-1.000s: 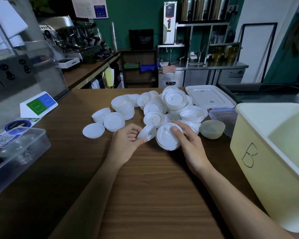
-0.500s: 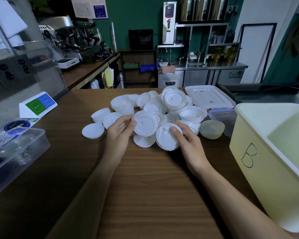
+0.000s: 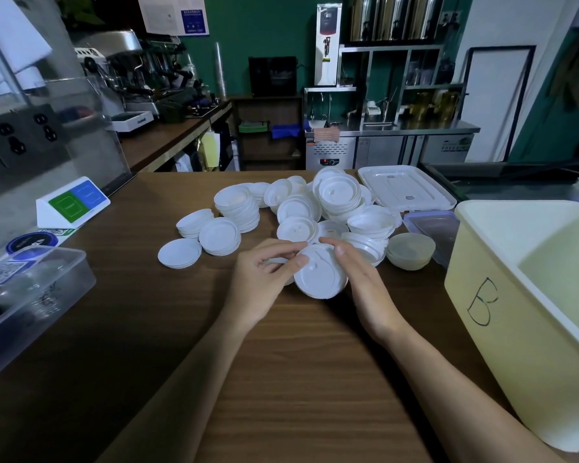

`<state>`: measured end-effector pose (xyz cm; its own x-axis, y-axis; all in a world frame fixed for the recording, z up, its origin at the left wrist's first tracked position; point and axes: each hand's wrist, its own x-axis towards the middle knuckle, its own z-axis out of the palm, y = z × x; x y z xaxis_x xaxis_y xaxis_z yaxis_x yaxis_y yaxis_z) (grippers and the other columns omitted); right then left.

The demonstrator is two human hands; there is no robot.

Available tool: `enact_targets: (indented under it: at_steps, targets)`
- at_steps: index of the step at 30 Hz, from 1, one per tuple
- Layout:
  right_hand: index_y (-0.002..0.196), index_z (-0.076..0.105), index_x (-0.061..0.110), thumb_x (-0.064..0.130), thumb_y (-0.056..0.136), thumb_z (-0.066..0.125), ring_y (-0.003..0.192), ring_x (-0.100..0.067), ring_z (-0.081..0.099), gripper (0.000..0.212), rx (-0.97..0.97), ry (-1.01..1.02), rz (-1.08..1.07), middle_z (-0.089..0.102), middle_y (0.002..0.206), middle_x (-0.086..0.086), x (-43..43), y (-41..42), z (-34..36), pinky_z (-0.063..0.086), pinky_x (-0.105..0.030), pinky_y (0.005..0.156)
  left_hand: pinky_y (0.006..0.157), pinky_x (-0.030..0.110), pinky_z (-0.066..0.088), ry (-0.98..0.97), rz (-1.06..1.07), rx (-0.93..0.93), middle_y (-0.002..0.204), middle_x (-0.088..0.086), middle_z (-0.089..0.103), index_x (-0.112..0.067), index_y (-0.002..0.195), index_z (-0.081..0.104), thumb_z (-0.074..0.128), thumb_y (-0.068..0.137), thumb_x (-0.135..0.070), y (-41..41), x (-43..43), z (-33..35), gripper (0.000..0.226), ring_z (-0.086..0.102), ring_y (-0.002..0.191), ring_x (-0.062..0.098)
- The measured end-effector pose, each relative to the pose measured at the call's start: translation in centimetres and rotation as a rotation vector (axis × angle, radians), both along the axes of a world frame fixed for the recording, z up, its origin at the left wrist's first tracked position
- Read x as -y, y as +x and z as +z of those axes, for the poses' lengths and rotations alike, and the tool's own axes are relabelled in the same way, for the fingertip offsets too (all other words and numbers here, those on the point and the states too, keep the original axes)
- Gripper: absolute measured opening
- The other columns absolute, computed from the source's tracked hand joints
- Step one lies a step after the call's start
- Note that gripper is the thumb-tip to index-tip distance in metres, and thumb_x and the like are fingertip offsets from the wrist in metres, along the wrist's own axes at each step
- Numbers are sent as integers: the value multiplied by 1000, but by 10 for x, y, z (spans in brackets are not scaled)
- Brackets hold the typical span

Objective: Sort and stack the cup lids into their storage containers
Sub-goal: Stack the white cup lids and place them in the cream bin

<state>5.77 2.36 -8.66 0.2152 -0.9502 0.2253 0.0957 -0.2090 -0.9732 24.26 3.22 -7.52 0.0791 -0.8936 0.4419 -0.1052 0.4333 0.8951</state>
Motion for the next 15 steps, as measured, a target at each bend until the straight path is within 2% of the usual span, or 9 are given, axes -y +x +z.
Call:
enact_targets:
  at_steps: [2,5,8,12,15]
  targets:
    - [136,68,23,43,105,55,135,-16,60,39,-1,-13,0,70,137,3,0,0,0,38,-49,123,88,23,57,-25,-1,17,115,0,75,-9,113,79,78,89,-3,-1,1,-2,24,73,108,13]
    - [134,69,22,41,102,59,136,-16,59,38,-12,-39,2,71,136,2,0,0,-1,39,-47,123,88,24,57,-117,67,181,115,-9,73,-18,117,79,76,93,-14,-3,3,-6,24,72,105,15]
    - [133,69,21,40,98,64,131,-15,62,39,-25,-58,-11,72,132,3,1,-1,-1,44,-42,119,87,25,57,-156,99,280,116,-9,70,-20,122,78,73,97,-19,-5,1,-9,26,71,104,16]
    - [130,71,19,31,99,67,126,-17,65,33,-21,-84,-29,74,128,1,2,-1,-3,48,-37,111,96,37,59,-61,30,199,120,-10,69,-27,123,76,71,99,-22,-6,1,-11,25,70,112,18]
    - [129,72,21,23,104,66,123,-15,67,26,-6,-85,-46,75,126,3,2,-2,-3,49,-33,108,106,36,54,25,-26,181,127,-12,69,-34,128,71,68,101,-29,-6,1,-10,28,67,121,10]
